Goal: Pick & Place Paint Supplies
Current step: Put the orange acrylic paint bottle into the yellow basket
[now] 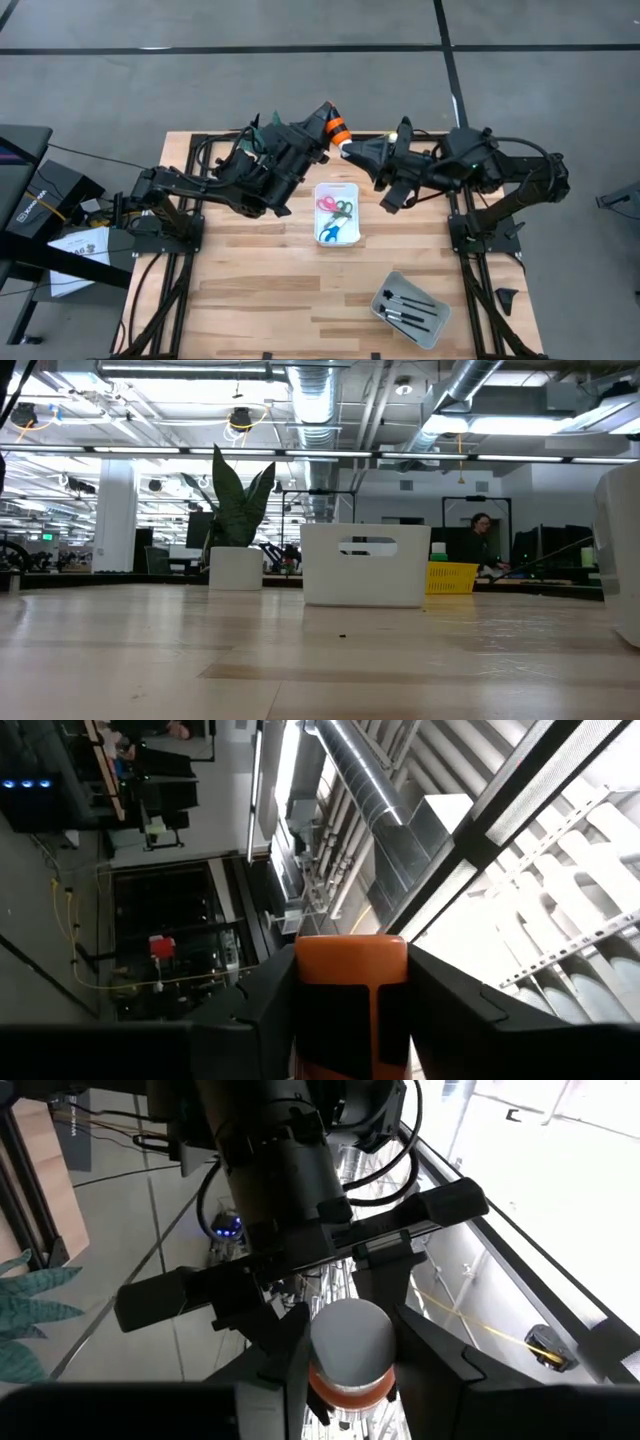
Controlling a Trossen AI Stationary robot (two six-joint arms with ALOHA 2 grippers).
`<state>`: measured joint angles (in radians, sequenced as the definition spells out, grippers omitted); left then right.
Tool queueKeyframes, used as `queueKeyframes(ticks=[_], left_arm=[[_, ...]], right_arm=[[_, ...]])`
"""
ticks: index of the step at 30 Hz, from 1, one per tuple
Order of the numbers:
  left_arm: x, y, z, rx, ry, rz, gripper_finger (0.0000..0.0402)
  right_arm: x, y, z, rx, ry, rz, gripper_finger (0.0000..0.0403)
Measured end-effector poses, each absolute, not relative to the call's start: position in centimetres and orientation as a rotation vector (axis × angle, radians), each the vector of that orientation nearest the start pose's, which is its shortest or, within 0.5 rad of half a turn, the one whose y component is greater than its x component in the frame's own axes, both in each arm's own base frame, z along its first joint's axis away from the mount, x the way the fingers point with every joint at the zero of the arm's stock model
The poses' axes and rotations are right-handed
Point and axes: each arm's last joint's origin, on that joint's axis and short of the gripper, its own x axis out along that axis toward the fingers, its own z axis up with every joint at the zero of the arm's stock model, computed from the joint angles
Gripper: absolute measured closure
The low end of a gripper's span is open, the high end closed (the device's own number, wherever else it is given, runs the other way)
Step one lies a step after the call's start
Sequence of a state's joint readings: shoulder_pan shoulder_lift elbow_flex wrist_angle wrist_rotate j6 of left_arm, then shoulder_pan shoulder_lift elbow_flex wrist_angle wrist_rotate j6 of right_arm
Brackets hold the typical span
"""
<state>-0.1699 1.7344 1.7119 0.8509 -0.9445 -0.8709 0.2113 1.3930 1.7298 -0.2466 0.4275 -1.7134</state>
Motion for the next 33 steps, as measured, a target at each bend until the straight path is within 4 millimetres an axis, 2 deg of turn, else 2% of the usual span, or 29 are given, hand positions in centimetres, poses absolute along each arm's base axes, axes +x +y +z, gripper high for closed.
queueKeyframes(ticks=[5, 9, 13, 17, 24, 29, 33], left_arm=[[36.6, -4.1, 48.2, -1.155, -0.987, 0.365, 0.0205], [36.5, -4.6, 48.3, -1.049, -0.945, 0.363, 0.0161], [34.9, -5.0, 49.0, -0.918, -0.901, 0.388, 0.0126], [32.6, -5.3, 48.9, -0.64, -0.757, 0.475, 0.0115], [27.8, -5.3, 47.6, -0.071, -0.264, 0.489, 0.0129], [24.9, -4.3, 47.0, 0.063, -0.04, 0.46, 0.0139], [23.7, -3.3, 46.1, 0.132, 0.098, 0.48, 0.0139]], right_arm=[[27.4, 5.0, 51.2, -1.662, 0.108, -0.262, 0.0295], [26.9, 5.0, 52.2, -1.623, 0.049, -0.335, 0.0295], [25.3, 4.7, 53.9, -1.545, 0.012, -0.416, 0.0295], [23.7, 4.2, 55.2, -1.362, -0.025, -0.459, 0.0295], [20.5, 2.6, 57.1, -0.909, -0.092, -0.435, 0.0295], [20.0, 1.3, 56.6, -0.609, -0.039, -0.372, 0.0295], [20.1, 0.4, 55.2, -0.37, 0.06, -0.351, 0.0295]])
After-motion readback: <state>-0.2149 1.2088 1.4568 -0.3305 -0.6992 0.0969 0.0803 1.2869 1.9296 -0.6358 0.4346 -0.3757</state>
